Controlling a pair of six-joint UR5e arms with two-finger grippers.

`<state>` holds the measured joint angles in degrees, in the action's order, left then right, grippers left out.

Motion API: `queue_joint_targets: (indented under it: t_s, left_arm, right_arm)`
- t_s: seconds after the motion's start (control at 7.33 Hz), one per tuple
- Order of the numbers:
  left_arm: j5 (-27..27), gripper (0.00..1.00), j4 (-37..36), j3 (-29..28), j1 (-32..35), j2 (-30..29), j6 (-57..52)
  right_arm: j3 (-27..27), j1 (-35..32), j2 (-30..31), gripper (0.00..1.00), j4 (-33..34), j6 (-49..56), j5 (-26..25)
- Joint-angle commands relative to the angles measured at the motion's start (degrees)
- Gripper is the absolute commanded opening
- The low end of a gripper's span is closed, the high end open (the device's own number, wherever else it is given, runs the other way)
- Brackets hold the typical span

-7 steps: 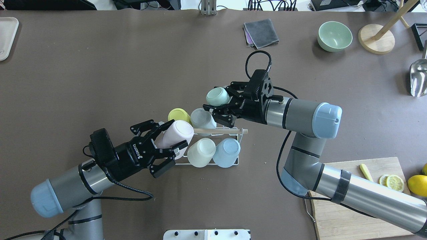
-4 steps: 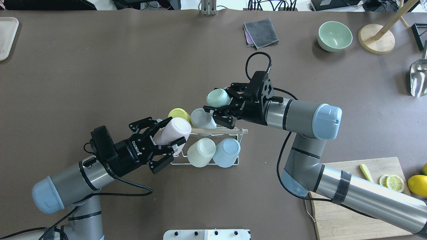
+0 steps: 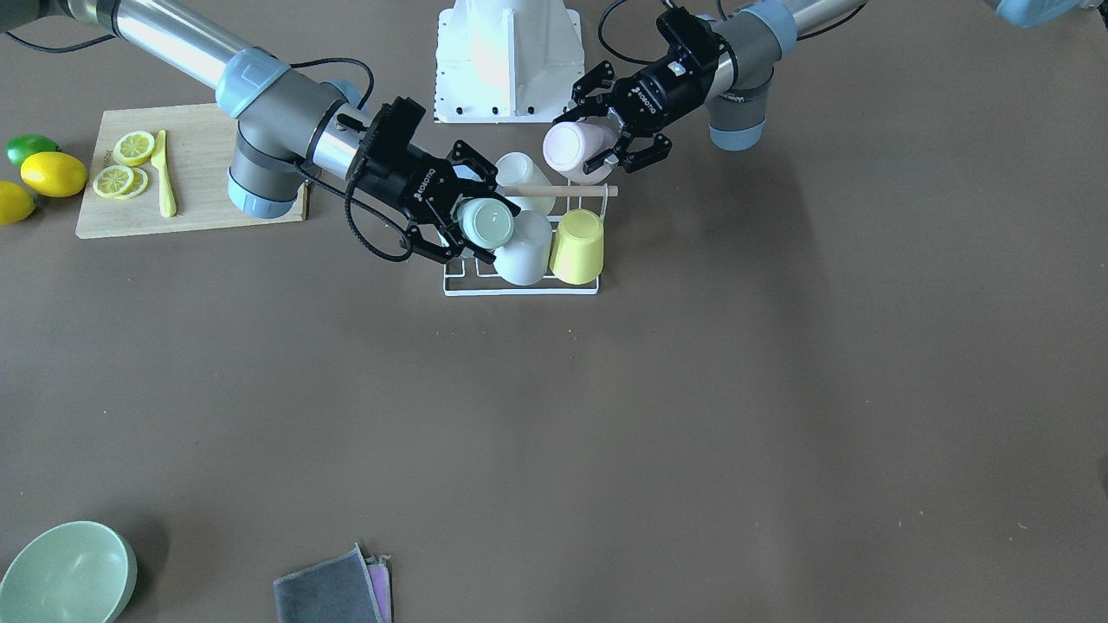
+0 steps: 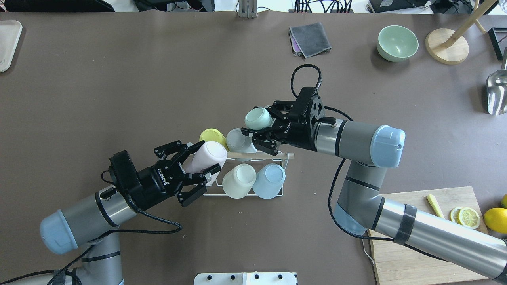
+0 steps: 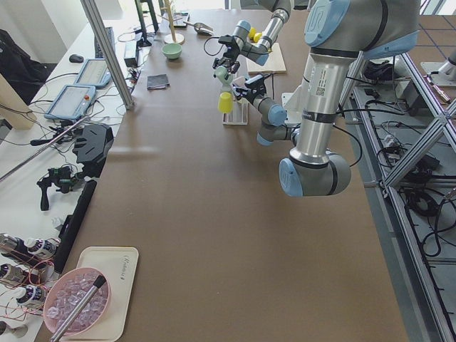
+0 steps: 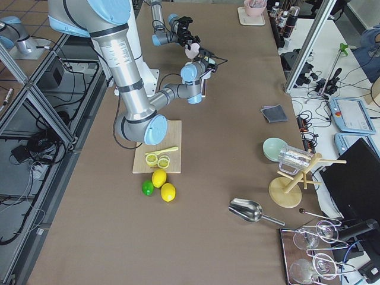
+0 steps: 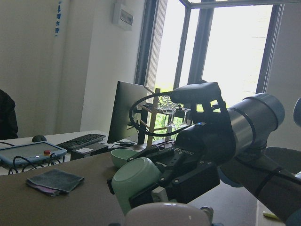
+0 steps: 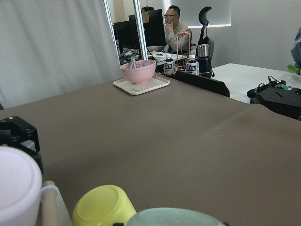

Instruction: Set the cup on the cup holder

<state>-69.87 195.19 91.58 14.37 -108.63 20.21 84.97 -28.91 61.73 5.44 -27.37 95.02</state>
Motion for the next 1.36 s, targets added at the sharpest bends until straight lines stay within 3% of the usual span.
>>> queue_joint_targets:
  t_s: [0.0,0.14,0.27,0.68,1.23]
  left_arm:
    - [0.00,0.00,0.01,-1.14,-0.48,-0.17,0.00]
    - [0.00,0.00,0.01,-1.23,-0.57,-0.17,0.00]
    - [0.00,0.00,0.01,-1.23,-0.74,-0.09,0.00]
    - [0.00,0.98,1.93,-2.45,-1.44,0.88,0.00]
    - [-0.26,0.98,1.86,-0.19,-1.28,0.88,0.18]
  right_arm:
    - [-0.07,0.08,-0.03,0.27,-0.07,-0.32,-0.01]
    - [-0.07,0.08,-0.03,0.46,-0.07,-0.49,-0.01]
    - [-0.07,-0.09,0.32,0.99,-0.42,-0.58,-0.09]
    - [-0.85,-0.01,2.78,1.00,-4.47,-2.52,-0.71]
    - [-0.86,0.17,2.43,1.00,-4.29,-7.34,-1.68]
